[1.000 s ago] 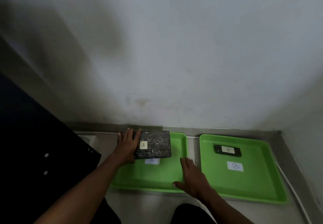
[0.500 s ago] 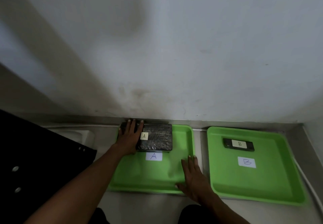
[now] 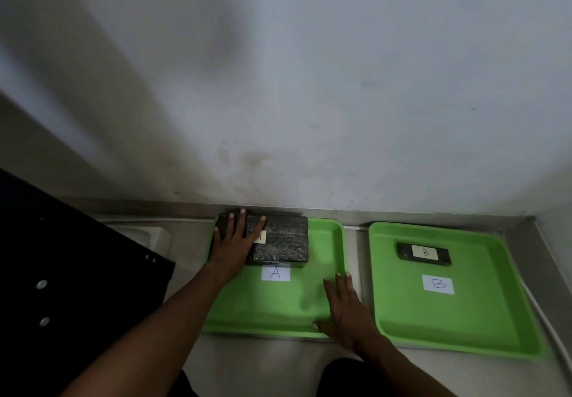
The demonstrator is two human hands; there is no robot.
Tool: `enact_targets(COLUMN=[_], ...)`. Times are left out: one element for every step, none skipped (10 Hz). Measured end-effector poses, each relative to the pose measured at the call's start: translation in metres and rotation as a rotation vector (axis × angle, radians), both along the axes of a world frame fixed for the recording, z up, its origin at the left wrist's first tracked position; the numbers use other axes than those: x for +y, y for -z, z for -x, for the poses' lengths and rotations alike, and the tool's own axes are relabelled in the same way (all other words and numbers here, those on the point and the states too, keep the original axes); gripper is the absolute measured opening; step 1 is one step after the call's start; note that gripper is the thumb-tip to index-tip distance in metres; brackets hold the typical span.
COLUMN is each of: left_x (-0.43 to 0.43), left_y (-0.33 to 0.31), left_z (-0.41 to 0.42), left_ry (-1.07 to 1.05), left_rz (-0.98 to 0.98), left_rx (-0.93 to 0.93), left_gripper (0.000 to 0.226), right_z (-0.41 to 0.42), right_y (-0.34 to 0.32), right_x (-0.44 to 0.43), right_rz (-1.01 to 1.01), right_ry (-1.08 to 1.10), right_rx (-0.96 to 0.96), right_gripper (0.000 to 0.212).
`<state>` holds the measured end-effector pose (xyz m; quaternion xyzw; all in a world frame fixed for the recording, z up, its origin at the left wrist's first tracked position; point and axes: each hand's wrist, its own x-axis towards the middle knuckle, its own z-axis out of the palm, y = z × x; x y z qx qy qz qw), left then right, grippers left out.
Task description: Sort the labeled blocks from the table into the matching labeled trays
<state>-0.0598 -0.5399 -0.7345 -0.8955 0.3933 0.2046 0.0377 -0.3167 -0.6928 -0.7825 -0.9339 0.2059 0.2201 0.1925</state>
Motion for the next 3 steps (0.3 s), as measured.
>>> enact_targets(left_x=[0.006,0.015,0.024], left_y=[-0.008,-0.022,-0.04], left_z=[0.001,0.003,0.007], left_ry=[0.025,0.025,-0.007], left_rz=[-0.023,-0.05,-0.048], left_rx=[-0.02,-0.027,-0.023], left_gripper=[0.106,0.105,0.101], right_z=[-0.002,-0.003,-0.005], right_y=[-0.009,-0.025,-0.049], right_x=[0.0,0.002,0.008], right_rz=[0.023,0.031,0.04], right_ry=[-0.01,-0.01,0.009], right_rx=[0.012,-0.01,-0.033], right_gripper=[0.097,0.091,0.085])
